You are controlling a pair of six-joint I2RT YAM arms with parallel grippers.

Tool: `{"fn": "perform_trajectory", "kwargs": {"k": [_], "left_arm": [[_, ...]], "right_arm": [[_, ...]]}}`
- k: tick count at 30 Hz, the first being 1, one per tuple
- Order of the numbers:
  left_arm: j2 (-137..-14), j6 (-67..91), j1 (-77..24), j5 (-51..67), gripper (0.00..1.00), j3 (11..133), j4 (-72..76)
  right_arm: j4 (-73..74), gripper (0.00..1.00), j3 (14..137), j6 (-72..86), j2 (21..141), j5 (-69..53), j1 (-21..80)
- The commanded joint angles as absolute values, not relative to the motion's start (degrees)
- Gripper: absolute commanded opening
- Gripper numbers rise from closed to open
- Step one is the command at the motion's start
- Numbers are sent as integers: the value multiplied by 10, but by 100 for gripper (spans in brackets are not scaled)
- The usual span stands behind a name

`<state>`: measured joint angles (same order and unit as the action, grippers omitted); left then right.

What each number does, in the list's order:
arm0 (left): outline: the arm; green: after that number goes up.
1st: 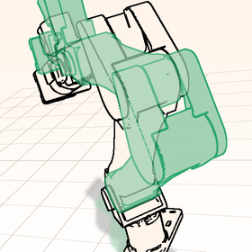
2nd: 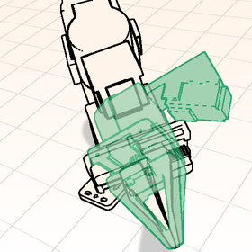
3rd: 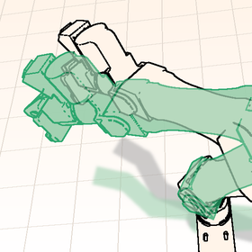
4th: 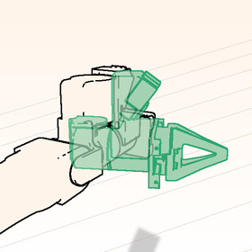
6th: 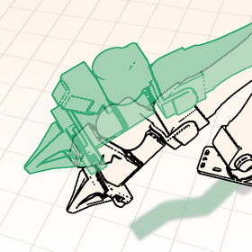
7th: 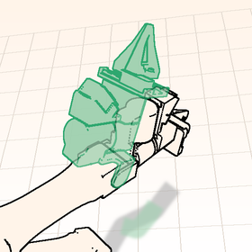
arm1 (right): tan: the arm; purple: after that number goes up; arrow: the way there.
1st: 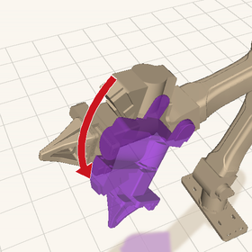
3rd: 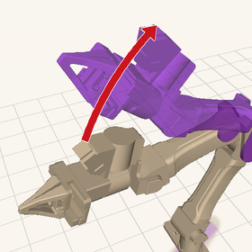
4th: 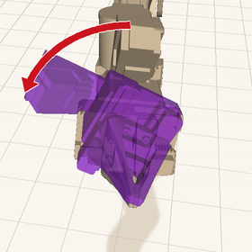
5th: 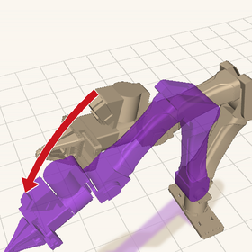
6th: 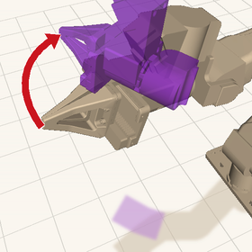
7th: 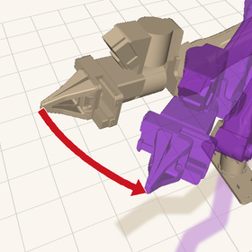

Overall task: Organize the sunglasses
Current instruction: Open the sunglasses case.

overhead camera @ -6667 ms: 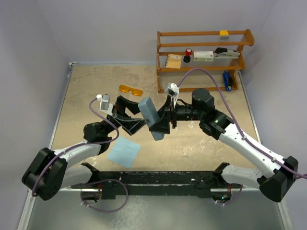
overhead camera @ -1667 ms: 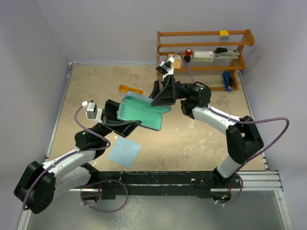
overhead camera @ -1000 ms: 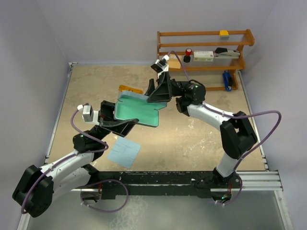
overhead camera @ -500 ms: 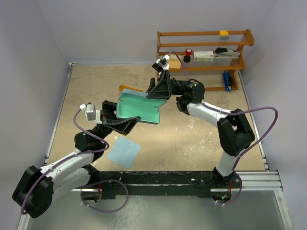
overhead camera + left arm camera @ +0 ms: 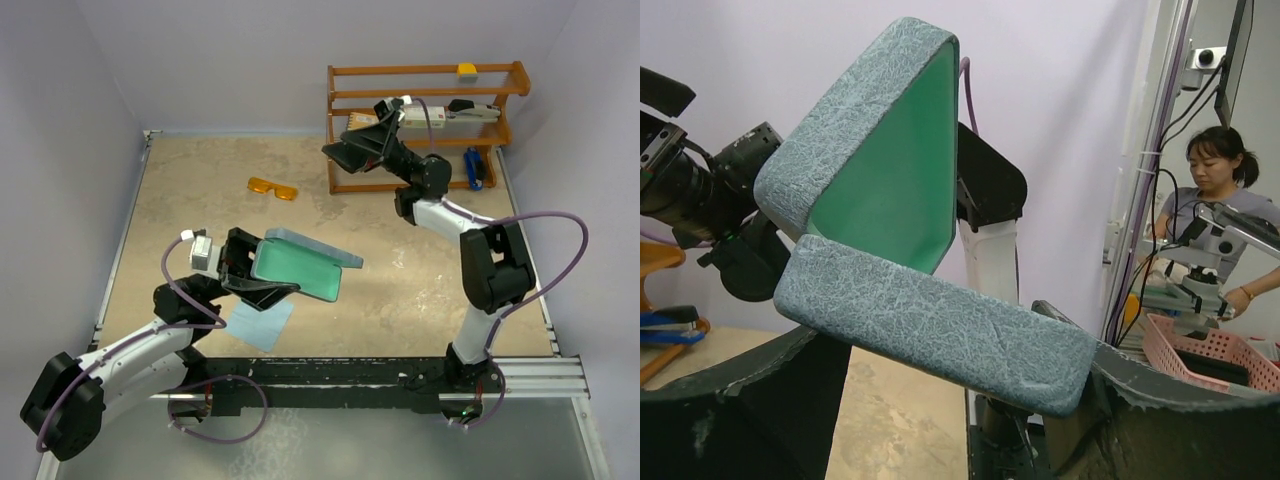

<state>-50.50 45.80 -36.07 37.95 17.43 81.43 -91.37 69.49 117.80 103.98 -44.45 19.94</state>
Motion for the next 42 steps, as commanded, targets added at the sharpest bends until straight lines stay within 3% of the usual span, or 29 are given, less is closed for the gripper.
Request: {"fn": "perform_trajectory", "kwargs": {"k": [1,13,21,29,36,42], "left_arm": [[-504,447,-360,384,0,186,845],[-491,388,-356,322,0,190,748],[-504,370,-354,320,0,204,732],[-540,385,-353,319,0,200,781],[-543,373,-353,321,0,202,768],[-561,385,-352,314,0,198,803]], "right_arm": [[-1018,74,704,1165,1020,-448,206],[-976,67,474,1001,870,-491,104],[-556,63,373,707,665,-476,102],[-469,61,292,697,565,-503,102],[-408,53,263,690,510,-516,104],[-387,63,263,698,483,-525,117]]}}
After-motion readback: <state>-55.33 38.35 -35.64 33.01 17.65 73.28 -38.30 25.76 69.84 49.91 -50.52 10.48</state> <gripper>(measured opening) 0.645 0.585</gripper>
